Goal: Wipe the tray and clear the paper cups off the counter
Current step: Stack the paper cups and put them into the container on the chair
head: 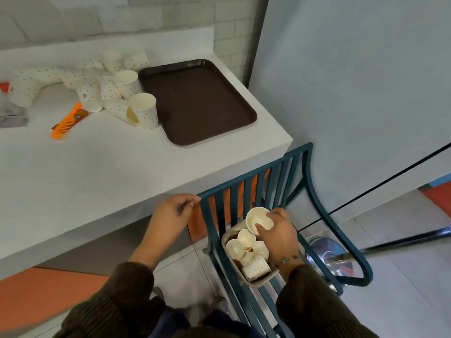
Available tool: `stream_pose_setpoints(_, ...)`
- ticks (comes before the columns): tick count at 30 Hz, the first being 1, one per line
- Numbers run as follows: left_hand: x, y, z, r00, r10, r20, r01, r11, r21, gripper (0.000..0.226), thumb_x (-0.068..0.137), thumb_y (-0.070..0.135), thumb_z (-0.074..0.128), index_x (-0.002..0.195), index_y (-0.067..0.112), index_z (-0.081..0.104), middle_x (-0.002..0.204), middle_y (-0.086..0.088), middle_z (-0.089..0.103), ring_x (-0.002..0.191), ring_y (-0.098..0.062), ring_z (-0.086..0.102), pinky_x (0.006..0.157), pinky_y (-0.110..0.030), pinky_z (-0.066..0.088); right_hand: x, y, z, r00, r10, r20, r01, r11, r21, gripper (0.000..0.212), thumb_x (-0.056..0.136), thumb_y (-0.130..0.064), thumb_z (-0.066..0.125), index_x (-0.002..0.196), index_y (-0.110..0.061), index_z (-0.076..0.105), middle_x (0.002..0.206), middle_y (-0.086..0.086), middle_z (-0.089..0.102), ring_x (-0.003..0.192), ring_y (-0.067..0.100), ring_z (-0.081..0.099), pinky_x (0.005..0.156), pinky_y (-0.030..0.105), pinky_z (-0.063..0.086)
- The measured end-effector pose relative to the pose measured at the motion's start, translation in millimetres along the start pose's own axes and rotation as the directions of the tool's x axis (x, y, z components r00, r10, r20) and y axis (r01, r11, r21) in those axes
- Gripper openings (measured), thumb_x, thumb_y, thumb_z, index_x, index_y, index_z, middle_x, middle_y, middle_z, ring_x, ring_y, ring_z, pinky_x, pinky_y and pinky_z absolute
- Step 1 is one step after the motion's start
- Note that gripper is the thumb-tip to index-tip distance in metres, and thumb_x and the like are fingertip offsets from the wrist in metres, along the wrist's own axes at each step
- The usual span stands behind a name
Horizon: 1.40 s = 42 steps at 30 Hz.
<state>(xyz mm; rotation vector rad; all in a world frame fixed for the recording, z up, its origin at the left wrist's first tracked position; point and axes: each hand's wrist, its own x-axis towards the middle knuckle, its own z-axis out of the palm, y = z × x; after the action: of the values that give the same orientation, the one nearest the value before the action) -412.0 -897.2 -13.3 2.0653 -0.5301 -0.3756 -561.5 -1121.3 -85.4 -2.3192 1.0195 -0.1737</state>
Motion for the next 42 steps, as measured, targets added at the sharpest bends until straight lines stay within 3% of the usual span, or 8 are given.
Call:
stream_pose_setpoints(6, -10.0, -3.8, 7.4, 0.999, -0.03, 0.025, 0.029, 0.999, 0.041, 0.023, 0.092, 0.018, 0.054, 0.096, 0.036, 0.067, 0.097, 0.025, 0.063, 0.093, 0.014, 0.055, 0.078, -0.003, 0.036, 13.6, 21.1, 12.0, 0.981, 0.046, 0.188, -0.012, 0.984, -0.177, 0.04, 0.078, -0.046, 0.061, 0.106, -0.017, 0.063, 0.109, 0.002, 0.056, 0.087, 0.016, 0.056, 0.072, 0.024, 0.04)
stream_pose_setpoints(9, -14.8, -8.5, 3.1, 0.997, -0.076, -0.002, 0.076, 0.995, 0.063, 0.02, 0.092, 0.024, 0.053, 0.097, 0.036, 0.067, 0.1, 0.023, 0.064, 0.094, 0.011, 0.056, 0.079, -0.006, 0.037, 19.8, 13.7, 11.2, 0.985, 0.076, 0.153, -0.059, 0.992, -0.11, 0.027, 0.078, -0.037, 0.064, 0.099, -0.021, 0.063, 0.112, 0.001, 0.054, 0.08, 0.014, 0.054, 0.071, 0.026, 0.042)
stream_pose_setpoints(11, -16.6, -10.2, -0.3, 0.996, -0.083, -0.026, 0.084, 0.996, 0.035, 0.02, 0.092, 0.024, 0.054, 0.096, 0.038, 0.067, 0.1, 0.023, 0.065, 0.095, 0.012, 0.057, 0.078, -0.005, 0.038, 24.9, 2.6, 8.0, 0.986, 0.077, 0.148, -0.067, 0.995, -0.075, 0.027, 0.078, -0.033, 0.067, 0.101, -0.019, 0.064, 0.116, 0.001, 0.053, 0.09, 0.018, 0.058, 0.078, 0.028, 0.046)
stream_pose_setpoints(16, -14.6, -1.5, -9.9, 0.996, -0.059, -0.072, 0.061, 0.998, 0.034, 0.024, 0.091, 0.024, 0.054, 0.088, 0.046, 0.065, 0.091, 0.036, 0.063, 0.094, 0.023, 0.052, 0.073, -0.001, 0.037, 30.6, -37.0, -8.3, 0.988, -0.082, 0.129, 0.082, 0.997, 0.009, 0.029, 0.083, -0.034, 0.066, 0.107, -0.019, 0.064, 0.118, -0.001, 0.058, 0.102, 0.015, 0.058, 0.081, 0.023, 0.042)
stream_pose_setpoints(21, -11.9, 6.7, -30.0, 0.989, -0.017, -0.146, 0.022, 0.999, 0.037, 0.03, 0.091, 0.02, 0.056, 0.085, 0.048, 0.061, 0.093, 0.032, 0.062, 0.094, 0.02, 0.053, 0.075, -0.004, 0.038, 24.1, -97.8, -23.8, 0.949, -0.283, 0.14, 0.259, 0.951, 0.167, 0.019, 0.085, -0.03, 0.065, 0.101, -0.02, 0.066, 0.102, -0.004, 0.065, 0.092, 0.011, 0.061, 0.081, 0.025, 0.049)
stream_pose_setpoints(27, -14.2, 9.1, -90.7, 0.962, -0.001, -0.274, 0.018, 0.998, 0.057, 0.023, 0.092, 0.017, 0.055, 0.092, 0.035, 0.068, 0.099, 0.019, 0.067, 0.094, 0.003, 0.061, 0.081, -0.007, 0.042, 21.0, -197.0, -19.1, 0.825, -0.538, 0.175, 0.471, 0.825, 0.312, 0.01, 0.085, -0.029, 0.063, 0.093, -0.025, 0.067, 0.092, -0.009, 0.066, 0.083, 0.008, 0.061, 0.076, 0.024, 0.051)
stream_pose_setpoints(34, -5.0, -16.0, -187.0, 0.909, -0.035, -0.415, 0.056, 0.998, 0.039, 0.023, 0.093, 0.019, 0.054, 0.092, 0.038, 0.066, 0.095, 0.022, 0.066, 0.091, 0.003, 0.061, 0.08, -0.004, 0.039, 23.0, -312.8, 26.3, 0.681, -0.696, 0.228, 0.624, 0.714, 0.317, 0.011, 0.087, -0.032, 0.062, 0.094, -0.025, 0.067, 0.095, -0.01, 0.068, 0.082, 0.007, 0.061, 0.076, 0.021, 0.051)
stream_pose_setpoints(42, 40.8, -78.1, -301.6, 0.885, -0.088, -0.457, 0.075, 0.996, -0.046, 0.029, 0.09, 0.016, 0.058, 0.083, 0.043, 0.065, 0.091, 0.021, 0.069, 0.09, 0.003, 0.063, 0.076, -0.005, 0.041, 54.0, -426.1, 94.4, 0.735, -0.631, 0.247, 0.574, 0.773, 0.27, 0.008, 0.087, -0.032, 0.062, 0.092, -0.028, 0.067, 0.096, -0.012, 0.067, 0.08, 0.005, 0.058, 0.068, 0.013, 0.042)
